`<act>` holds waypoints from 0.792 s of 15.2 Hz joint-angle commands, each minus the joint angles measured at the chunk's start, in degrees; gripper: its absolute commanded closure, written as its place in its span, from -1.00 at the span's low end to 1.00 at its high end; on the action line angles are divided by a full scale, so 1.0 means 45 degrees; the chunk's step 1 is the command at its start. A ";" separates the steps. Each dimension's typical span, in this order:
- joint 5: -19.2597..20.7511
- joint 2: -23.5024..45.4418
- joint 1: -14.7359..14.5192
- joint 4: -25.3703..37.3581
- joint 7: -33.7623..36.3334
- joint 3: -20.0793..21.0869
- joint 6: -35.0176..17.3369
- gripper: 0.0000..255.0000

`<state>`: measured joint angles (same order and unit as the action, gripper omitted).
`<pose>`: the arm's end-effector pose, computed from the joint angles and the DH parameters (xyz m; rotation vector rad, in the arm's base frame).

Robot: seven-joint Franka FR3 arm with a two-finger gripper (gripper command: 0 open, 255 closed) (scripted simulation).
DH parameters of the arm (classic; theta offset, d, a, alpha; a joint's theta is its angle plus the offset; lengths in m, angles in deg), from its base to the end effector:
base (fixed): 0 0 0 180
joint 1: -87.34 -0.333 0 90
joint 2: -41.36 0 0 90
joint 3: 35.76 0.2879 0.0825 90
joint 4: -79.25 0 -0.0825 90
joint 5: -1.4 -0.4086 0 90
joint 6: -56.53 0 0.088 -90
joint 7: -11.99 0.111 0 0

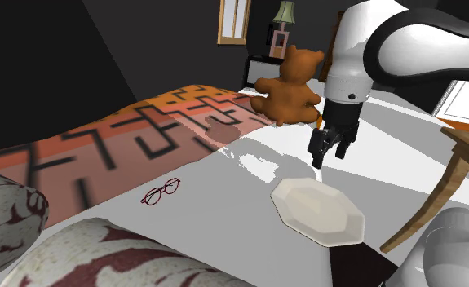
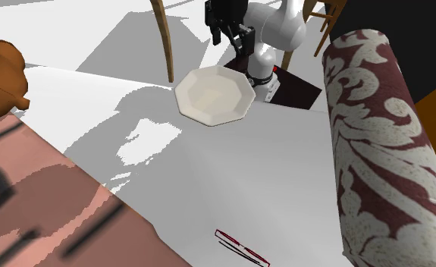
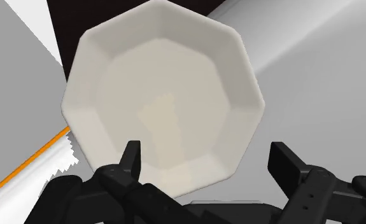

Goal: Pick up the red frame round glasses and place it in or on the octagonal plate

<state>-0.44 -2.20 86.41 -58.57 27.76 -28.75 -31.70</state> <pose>0.3475 0.0569 0.5285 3.0546 -0.2687 -0.1490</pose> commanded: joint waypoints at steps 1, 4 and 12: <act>-0.0557 0.0314 0.0035 -0.0016 0.1284 0.0658 -0.0457 -1.00; -0.1268 0.0835 0.0092 -0.0001 0.3081 0.1637 -0.1189 -1.00; -0.2287 0.3280 0.0632 0.1010 0.7856 0.4254 -0.3370 -1.00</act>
<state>-10.45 10.86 88.78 -54.35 60.19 -11.09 -44.99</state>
